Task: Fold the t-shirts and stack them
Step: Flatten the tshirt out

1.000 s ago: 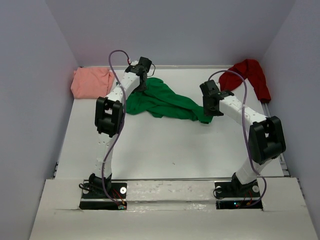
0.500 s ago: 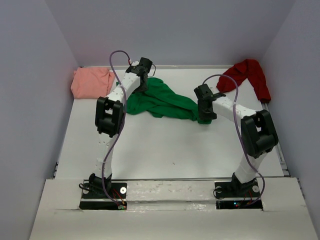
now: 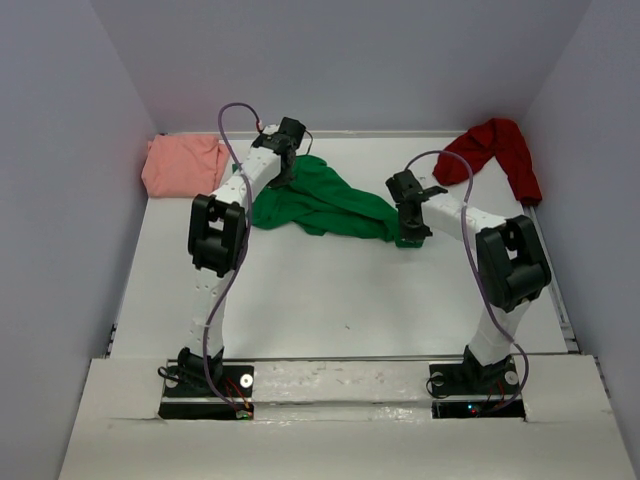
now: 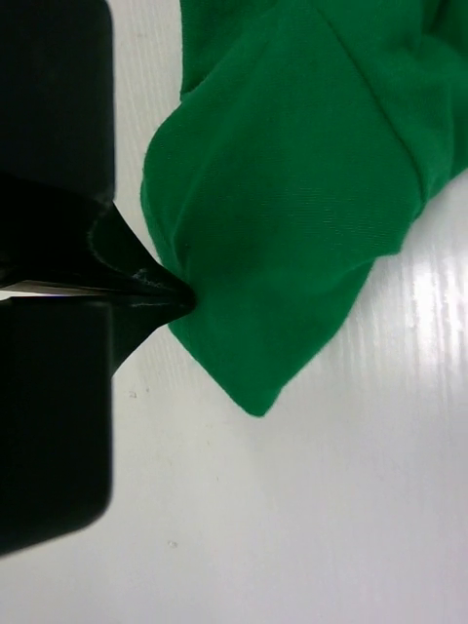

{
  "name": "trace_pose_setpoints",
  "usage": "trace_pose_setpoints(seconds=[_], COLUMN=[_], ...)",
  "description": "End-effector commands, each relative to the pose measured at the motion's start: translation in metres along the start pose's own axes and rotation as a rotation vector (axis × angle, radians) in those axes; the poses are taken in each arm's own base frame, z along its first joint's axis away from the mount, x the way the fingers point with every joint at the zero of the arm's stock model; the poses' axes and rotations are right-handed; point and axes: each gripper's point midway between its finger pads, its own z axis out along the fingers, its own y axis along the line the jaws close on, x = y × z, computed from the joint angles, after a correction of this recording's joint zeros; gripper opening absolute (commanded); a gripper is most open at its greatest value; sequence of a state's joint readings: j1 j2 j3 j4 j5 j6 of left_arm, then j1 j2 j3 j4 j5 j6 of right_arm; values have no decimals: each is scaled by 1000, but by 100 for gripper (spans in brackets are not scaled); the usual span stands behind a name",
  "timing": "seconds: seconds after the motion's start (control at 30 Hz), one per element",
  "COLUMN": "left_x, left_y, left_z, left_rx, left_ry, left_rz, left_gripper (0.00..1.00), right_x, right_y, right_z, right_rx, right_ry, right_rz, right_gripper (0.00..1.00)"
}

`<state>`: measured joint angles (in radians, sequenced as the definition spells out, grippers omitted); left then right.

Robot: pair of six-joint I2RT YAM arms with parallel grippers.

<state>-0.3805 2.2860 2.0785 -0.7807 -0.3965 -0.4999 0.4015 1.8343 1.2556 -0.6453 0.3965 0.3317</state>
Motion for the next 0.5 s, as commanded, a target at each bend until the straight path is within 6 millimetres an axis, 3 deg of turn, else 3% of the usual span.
trace_pose_setpoints(seconds=[0.0, 0.13, 0.27, 0.33, 0.37, 0.43, 0.47], left_x=[-33, -43, -43, -39, -37, -33, -34], left_y=[7, 20, 28, 27, 27, 18, 15], left_z=[-59, -89, -100, -93, -90, -74, -72], left_rx=[42, 47, 51, 46, 36, 26, 30], left_ry=[-122, -180, -196, -178, -165, -133, -130], left_rz=[-74, -94, -78, -53, -46, -28, -34], left_gripper=[0, 0, 0, 0, 11, 48, 55], right_x=[-64, -86, -92, -87, -87, -82, -81], right_y=[-12, -22, -26, -21, -20, -18, -19], right_z=[-53, -84, -101, -101, -101, -94, -93], right_rx=[13, 6, -10, -42, -48, -46, -35], right_ry=[-203, -275, -296, -279, -276, -257, -253], right_rz=[66, 72, 72, 64, 61, 52, 50], right_gripper=[0, 0, 2, 34, 44, 58, 59])
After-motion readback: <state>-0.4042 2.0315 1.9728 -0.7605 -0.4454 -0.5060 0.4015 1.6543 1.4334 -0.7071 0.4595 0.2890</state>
